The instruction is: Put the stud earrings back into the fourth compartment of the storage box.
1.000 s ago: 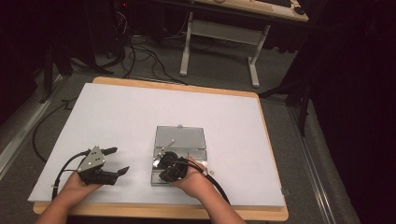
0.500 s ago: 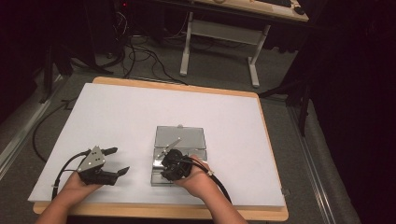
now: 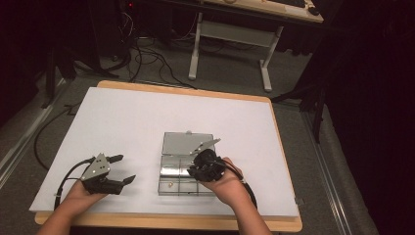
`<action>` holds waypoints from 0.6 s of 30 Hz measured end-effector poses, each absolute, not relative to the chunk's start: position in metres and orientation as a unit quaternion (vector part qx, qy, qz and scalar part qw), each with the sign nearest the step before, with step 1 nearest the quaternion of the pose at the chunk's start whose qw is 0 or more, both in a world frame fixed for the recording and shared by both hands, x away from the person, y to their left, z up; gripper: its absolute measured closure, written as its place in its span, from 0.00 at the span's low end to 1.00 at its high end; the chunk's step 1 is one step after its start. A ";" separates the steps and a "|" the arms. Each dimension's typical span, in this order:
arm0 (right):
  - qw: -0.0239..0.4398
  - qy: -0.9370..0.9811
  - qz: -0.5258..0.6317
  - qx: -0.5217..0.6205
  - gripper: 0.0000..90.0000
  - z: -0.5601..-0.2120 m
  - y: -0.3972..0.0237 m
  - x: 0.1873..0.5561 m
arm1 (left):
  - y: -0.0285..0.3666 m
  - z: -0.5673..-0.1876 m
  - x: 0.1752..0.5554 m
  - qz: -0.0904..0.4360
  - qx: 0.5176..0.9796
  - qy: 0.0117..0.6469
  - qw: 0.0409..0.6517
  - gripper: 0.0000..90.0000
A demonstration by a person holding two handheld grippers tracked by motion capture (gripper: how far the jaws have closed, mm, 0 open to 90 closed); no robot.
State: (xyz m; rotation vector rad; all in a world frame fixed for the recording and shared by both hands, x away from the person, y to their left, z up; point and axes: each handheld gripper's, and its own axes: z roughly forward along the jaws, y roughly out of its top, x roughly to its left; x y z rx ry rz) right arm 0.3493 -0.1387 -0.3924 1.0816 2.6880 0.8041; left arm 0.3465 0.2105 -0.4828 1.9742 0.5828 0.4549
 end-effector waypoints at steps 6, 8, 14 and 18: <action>0.075 0.878 0.273 0.387 0.91 -0.389 -0.164 0.348 | 0.210 -0.483 0.347 0.187 0.815 0.239 0.494 0.18; 0.076 0.872 0.274 0.398 0.91 -0.389 -0.172 0.348 | 0.210 -0.483 0.347 0.187 0.815 0.239 0.494 0.18; 0.076 0.861 0.278 0.420 0.91 -0.390 -0.192 0.349 | 0.210 -0.483 0.346 0.187 0.816 0.237 0.493 0.18; 0.078 0.853 0.275 0.436 0.91 -0.392 -0.206 0.350 | 0.210 -0.483 0.346 0.187 0.816 0.236 0.493 0.18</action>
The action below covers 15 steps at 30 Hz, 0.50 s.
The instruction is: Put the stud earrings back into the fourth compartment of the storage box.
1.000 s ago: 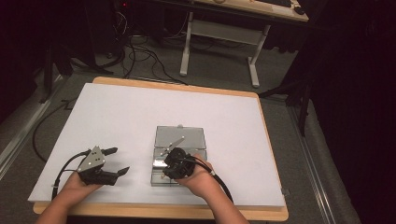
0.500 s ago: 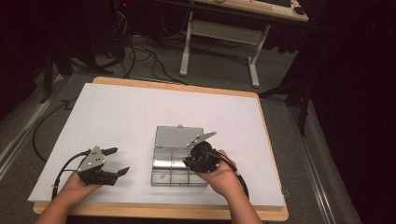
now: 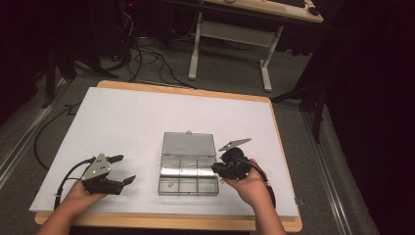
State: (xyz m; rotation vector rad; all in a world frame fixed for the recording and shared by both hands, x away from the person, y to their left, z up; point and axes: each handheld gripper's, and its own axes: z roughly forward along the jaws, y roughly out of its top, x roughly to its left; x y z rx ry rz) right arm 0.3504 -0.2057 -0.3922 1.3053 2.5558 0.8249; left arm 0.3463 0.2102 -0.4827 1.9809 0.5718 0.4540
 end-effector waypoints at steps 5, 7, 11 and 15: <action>0.075 0.846 0.271 0.453 0.91 -0.398 -0.219 0.351 | 0.210 -0.483 0.346 0.186 0.817 0.234 0.493 0.18; 0.075 0.844 0.264 0.460 0.91 -0.403 -0.223 0.351 | 0.210 -0.483 0.346 0.186 0.817 0.234 0.493 0.18; 0.072 0.845 0.247 0.468 0.90 -0.413 -0.230 0.350 | 0.210 -0.483 0.346 0.187 0.818 0.233 0.492 0.18; 0.067 0.846 0.234 0.474 0.89 -0.421 -0.233 0.348 | 0.210 -0.483 0.346 0.186 0.818 0.233 0.492 0.18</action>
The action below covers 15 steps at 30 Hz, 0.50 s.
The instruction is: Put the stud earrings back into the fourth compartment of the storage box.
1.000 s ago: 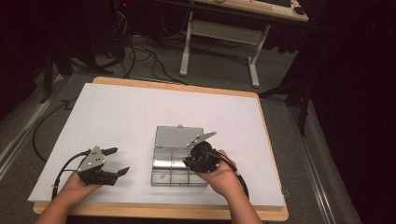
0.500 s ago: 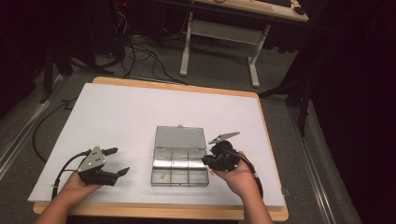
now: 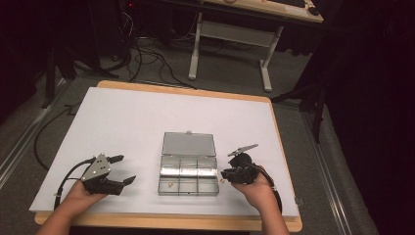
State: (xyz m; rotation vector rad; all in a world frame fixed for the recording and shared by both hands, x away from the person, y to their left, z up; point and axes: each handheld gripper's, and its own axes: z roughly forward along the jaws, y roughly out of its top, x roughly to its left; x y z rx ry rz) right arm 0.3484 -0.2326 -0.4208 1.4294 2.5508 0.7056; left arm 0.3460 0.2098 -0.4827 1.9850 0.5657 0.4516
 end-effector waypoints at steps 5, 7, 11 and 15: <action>0.060 0.849 0.221 0.477 0.89 -0.428 -0.233 0.347 | 0.210 -0.483 0.346 0.186 0.818 0.233 0.492 0.18; 0.060 0.850 0.217 0.476 0.89 -0.429 -0.233 0.347 | 0.210 -0.483 0.346 0.186 0.818 0.233 0.492 0.18; 0.056 0.853 0.208 0.476 0.89 -0.432 -0.233 0.348 | 0.210 -0.483 0.346 0.185 0.818 0.233 0.492 0.18; 0.052 0.853 0.202 0.479 0.89 -0.435 -0.234 0.348 | 0.210 -0.483 0.346 0.186 0.818 0.232 0.492 0.18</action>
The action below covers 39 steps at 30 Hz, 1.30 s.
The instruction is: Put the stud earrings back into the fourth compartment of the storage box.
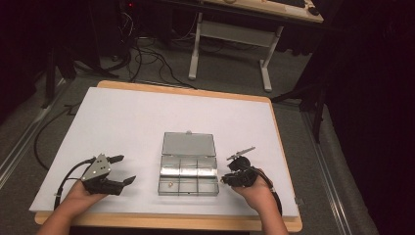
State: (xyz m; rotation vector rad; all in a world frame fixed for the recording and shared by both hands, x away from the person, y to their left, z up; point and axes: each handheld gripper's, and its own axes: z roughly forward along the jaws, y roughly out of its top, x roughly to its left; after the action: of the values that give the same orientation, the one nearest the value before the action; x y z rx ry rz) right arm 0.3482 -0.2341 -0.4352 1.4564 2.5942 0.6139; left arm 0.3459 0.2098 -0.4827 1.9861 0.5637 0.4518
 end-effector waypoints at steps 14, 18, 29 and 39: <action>0.040 0.857 0.184 0.479 0.94 -0.442 -0.231 0.348 | 0.209 -0.483 0.346 0.186 0.819 0.231 0.491 0.18; 0.041 0.861 0.179 0.474 0.96 -0.444 -0.230 0.349 | 0.209 -0.483 0.346 0.185 0.819 0.231 0.491 0.18; 0.045 0.862 0.181 0.472 0.97 -0.442 -0.229 0.349 | 0.209 -0.483 0.346 0.185 0.820 0.230 0.490 0.18; 0.049 0.861 0.190 0.470 0.97 -0.436 -0.231 0.348 | 0.209 -0.483 0.346 0.184 0.820 0.230 0.490 0.18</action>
State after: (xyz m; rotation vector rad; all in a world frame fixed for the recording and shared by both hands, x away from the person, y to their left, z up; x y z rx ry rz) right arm 0.3484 -0.2312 -0.4358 1.4315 2.6238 0.5780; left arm 0.3460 0.2089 -0.4829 1.9921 0.5587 0.4478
